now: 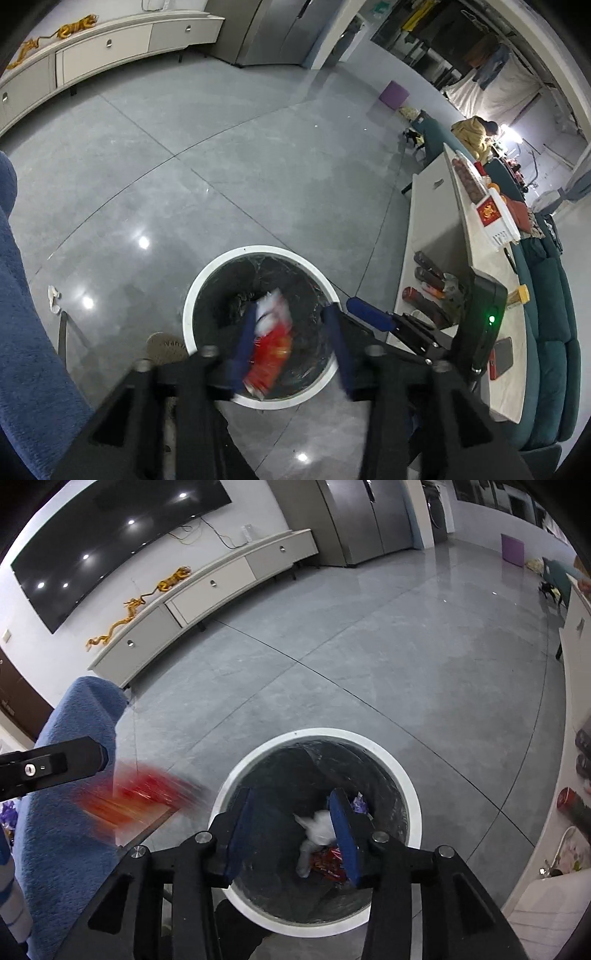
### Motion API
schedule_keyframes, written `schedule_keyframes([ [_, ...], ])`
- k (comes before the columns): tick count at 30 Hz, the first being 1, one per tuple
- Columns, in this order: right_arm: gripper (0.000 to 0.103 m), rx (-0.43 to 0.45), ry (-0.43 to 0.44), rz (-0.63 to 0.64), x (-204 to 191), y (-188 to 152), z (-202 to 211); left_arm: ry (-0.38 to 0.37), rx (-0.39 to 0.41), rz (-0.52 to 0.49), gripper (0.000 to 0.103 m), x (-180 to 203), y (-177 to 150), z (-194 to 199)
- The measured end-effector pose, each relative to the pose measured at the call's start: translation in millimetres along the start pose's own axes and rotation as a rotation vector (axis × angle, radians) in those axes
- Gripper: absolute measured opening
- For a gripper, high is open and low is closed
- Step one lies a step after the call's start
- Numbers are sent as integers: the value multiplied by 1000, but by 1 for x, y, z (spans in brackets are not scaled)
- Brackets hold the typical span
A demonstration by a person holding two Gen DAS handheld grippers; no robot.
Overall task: Collect trash
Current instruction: 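Carry the red chip bag and white tissue to the bin and open both tools, then move both open tools back toward the brown wrapper on the rug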
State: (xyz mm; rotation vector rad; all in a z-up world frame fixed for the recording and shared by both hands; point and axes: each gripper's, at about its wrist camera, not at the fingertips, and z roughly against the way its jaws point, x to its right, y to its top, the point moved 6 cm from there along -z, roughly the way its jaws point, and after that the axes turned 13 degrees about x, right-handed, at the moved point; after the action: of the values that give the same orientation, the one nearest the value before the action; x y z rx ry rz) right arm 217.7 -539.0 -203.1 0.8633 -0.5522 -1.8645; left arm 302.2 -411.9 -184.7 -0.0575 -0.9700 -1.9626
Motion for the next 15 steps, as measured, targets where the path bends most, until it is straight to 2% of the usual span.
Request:
schedule_keyframes([
  [3, 40, -5, -1, -15, 1, -3, 0, 7, -6, 2, 44, 3, -2, -6],
  [7, 40, 0, -1, -25, -1, -4, 6, 35, 16, -13, 44, 2, -2, 6],
  [11, 41, 34, 2, -45, -6, 1, 20, 85, 65, -30, 44, 2, -3, 31],
  [15, 43, 89, 10, -50, -20, 14, 39, 148, 156, -47, 44, 1, -1, 71],
])
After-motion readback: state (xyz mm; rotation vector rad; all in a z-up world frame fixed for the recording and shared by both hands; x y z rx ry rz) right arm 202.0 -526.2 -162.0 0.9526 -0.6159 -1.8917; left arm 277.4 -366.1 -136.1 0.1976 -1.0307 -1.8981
